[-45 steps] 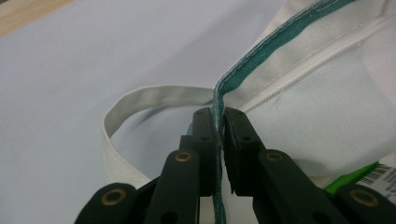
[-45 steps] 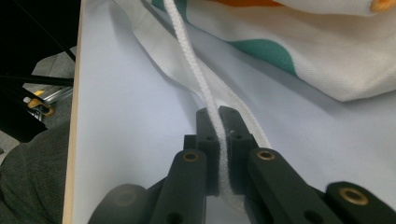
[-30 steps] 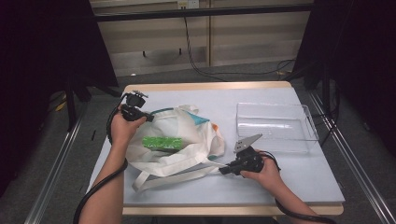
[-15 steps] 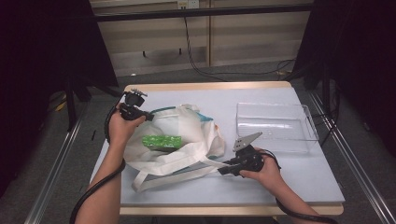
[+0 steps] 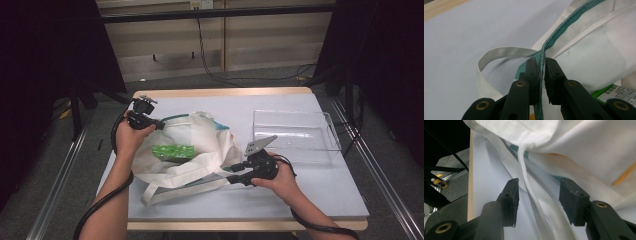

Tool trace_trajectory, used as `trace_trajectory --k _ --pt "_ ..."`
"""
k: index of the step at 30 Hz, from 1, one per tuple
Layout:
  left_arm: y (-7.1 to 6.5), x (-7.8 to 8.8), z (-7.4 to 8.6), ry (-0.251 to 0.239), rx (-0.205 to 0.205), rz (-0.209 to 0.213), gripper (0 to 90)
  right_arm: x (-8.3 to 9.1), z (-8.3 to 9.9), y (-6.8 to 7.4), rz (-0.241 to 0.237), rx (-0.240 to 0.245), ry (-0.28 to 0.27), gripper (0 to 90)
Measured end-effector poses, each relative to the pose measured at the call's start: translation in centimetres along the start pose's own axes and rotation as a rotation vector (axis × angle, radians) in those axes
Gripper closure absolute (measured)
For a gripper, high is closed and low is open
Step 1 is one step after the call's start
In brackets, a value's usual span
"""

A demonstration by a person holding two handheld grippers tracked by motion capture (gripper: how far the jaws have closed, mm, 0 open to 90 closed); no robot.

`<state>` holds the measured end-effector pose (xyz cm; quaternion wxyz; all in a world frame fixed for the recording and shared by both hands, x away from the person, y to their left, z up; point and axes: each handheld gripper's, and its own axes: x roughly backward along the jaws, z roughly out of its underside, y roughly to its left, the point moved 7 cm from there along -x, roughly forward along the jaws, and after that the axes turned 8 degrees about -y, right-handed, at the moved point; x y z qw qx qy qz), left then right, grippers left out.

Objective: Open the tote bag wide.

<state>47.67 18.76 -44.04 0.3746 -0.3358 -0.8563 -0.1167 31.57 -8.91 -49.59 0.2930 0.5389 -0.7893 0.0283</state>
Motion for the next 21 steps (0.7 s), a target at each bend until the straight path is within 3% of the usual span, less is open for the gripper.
trace_trajectory --k 4,6,9,10,13,16,21 --pt "-0.1 0.2 0.0 -0.006 -0.001 0.006 80.5 -0.7 -0.8 0.5 -0.009 -0.006 0.000 46.5" --pt "-0.1 0.3 0.0 -0.008 0.001 0.003 79.5 -1.1 -1.3 0.5 0.005 -0.007 -0.009 49.5" --pt "-0.1 0.6 0.1 -0.015 0.001 -0.002 75.6 -1.6 -1.6 0.5 0.012 -0.003 -0.012 64.7" --pt "0.0 0.7 0.1 -0.020 0.003 -0.002 73.7 -2.0 -1.7 0.6 -0.003 0.001 -0.014 78.1" --pt "0.2 1.3 0.3 -0.030 0.008 -0.009 70.5 -2.1 -1.7 0.8 -0.006 0.004 -0.016 84.7" --pt "0.4 2.0 0.5 -0.023 -0.005 -0.009 66.5 -2.1 -1.8 0.9 -0.010 0.017 -0.012 87.1" --pt "0.9 2.5 1.3 -0.003 0.007 -0.012 68.4 -2.0 -1.6 1.0 -0.011 0.028 -0.008 87.5"
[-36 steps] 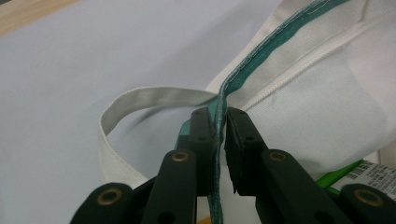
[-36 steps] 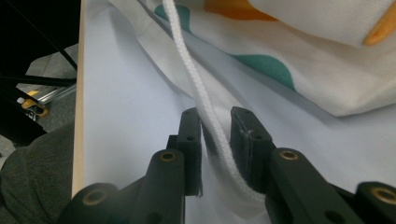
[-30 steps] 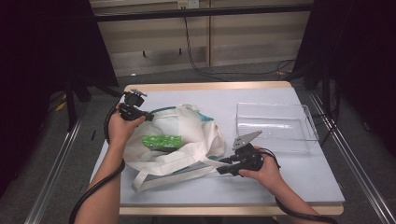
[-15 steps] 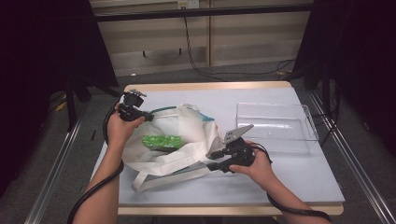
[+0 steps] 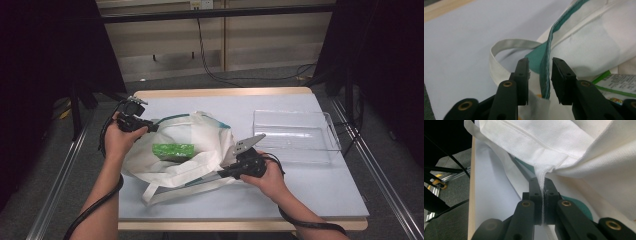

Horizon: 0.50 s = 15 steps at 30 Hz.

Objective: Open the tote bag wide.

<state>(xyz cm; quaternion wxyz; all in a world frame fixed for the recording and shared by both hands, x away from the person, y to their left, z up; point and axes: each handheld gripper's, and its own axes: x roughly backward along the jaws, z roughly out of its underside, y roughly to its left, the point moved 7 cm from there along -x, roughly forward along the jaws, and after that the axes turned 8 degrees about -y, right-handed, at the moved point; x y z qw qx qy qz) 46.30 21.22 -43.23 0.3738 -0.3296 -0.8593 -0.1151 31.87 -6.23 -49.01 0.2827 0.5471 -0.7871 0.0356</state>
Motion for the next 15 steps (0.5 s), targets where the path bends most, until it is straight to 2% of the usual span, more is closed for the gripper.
trace_trajectory --k 1,5,7,15 --pt "0.0 0.0 0.2 0.013 -0.001 0.014 70.2 0.0 0.1 0.1 0.001 -0.003 0.002 87.6" --pt "-0.1 -0.5 0.6 0.010 0.014 0.048 80.0 0.0 0.4 0.1 -0.006 0.004 0.003 87.7" --pt "0.0 -0.7 0.6 0.016 0.006 0.038 83.0 0.0 0.7 0.1 -0.005 0.003 0.007 87.8" --pt "0.8 -1.4 0.1 0.000 0.047 -0.007 84.5 0.0 1.9 0.3 -0.019 0.004 0.028 88.0"
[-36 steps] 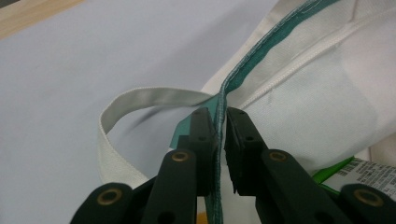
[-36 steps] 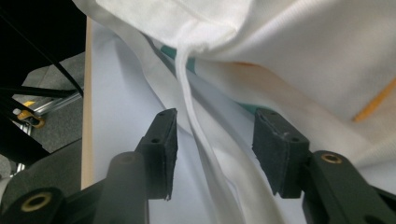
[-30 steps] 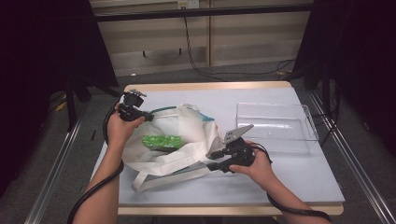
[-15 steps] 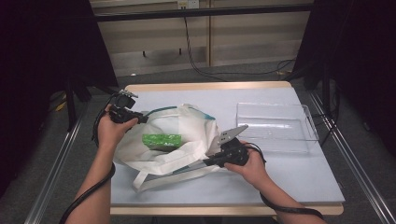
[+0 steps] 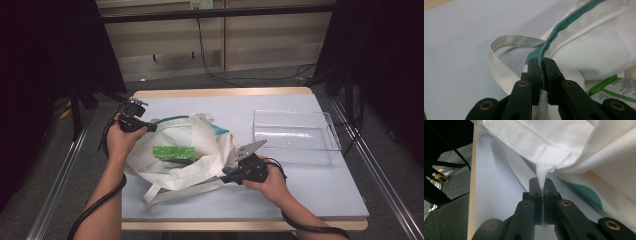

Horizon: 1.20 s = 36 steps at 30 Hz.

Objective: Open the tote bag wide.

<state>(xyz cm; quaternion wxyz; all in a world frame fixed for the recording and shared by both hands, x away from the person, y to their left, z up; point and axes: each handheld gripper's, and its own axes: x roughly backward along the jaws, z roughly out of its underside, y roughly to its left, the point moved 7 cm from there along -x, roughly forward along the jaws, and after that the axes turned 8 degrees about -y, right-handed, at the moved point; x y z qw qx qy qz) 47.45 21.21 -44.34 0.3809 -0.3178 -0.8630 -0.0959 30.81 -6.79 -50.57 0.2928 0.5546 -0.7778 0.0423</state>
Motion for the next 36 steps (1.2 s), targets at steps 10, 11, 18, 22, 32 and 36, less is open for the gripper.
trace_trajectory --k 10,11,18,22,32,36 --pt "0.4 -1.4 -0.1 -0.003 0.010 -0.025 84.5 -0.2 1.6 0.0 -0.018 -0.015 0.016 88.1" --pt "0.5 -1.5 0.0 0.002 0.003 -0.028 84.5 -0.2 1.7 0.0 -0.018 -0.016 0.016 88.1" --pt "0.7 -2.2 0.7 0.017 0.018 -0.024 84.3 -0.3 1.8 -0.1 -0.019 -0.015 0.022 88.0" --pt "0.8 -2.5 0.9 0.019 0.018 -0.021 84.2 -0.4 1.8 -0.1 -0.020 -0.016 0.026 88.0" --pt "0.9 -2.8 1.0 0.014 0.030 -0.031 84.2 -0.5 1.9 -0.1 -0.019 -0.011 0.034 88.0" --pt "1.0 -3.0 1.2 0.023 0.025 -0.031 84.1 -0.6 2.2 -0.1 -0.020 -0.017 0.038 88.1"
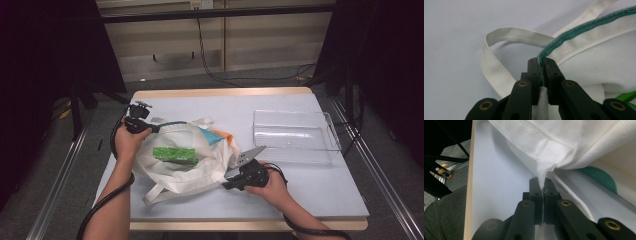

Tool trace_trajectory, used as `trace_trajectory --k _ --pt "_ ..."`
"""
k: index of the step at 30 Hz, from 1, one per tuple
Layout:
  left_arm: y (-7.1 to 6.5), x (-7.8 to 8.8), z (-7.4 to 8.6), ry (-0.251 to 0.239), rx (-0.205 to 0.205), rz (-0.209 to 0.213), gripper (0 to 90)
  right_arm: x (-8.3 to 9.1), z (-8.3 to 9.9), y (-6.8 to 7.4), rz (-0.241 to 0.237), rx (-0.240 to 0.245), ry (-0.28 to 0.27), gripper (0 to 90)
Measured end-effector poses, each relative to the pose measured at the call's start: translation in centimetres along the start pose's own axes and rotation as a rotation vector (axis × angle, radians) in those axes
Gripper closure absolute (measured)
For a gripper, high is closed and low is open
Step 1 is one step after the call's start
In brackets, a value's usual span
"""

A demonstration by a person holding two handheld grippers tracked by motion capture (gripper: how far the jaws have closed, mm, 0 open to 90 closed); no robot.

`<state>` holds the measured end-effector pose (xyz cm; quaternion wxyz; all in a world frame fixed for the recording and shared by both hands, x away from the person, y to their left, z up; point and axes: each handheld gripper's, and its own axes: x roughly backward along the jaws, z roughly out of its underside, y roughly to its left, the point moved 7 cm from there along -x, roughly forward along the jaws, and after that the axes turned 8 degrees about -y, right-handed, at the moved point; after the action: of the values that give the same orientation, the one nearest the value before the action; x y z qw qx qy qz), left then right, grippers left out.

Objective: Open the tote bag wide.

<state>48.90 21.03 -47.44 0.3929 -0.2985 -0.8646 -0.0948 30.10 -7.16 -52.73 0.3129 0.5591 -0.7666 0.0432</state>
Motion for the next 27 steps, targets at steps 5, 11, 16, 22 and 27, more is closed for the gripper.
trace_trajectory --k 5,11,16,22,27 --pt "0.1 -0.3 0.2 0.001 -0.007 -0.006 84.0 -0.1 0.1 -0.1 -0.001 0.001 0.001 88.0" --pt "0.0 -0.5 0.4 -0.010 0.012 0.002 84.0 -0.1 0.1 -0.1 -0.001 0.001 0.001 88.0" --pt "0.0 -0.5 0.4 -0.009 0.015 0.004 83.8 -0.1 0.1 -0.1 0.004 0.007 0.003 87.8" --pt "-0.1 0.3 0.3 -0.004 0.003 0.005 80.0 0.1 0.0 -0.1 0.019 0.011 0.007 82.7" --pt "-0.3 1.2 0.1 -0.028 0.011 0.015 74.0 0.7 -0.2 -0.2 0.028 0.012 0.001 78.4"
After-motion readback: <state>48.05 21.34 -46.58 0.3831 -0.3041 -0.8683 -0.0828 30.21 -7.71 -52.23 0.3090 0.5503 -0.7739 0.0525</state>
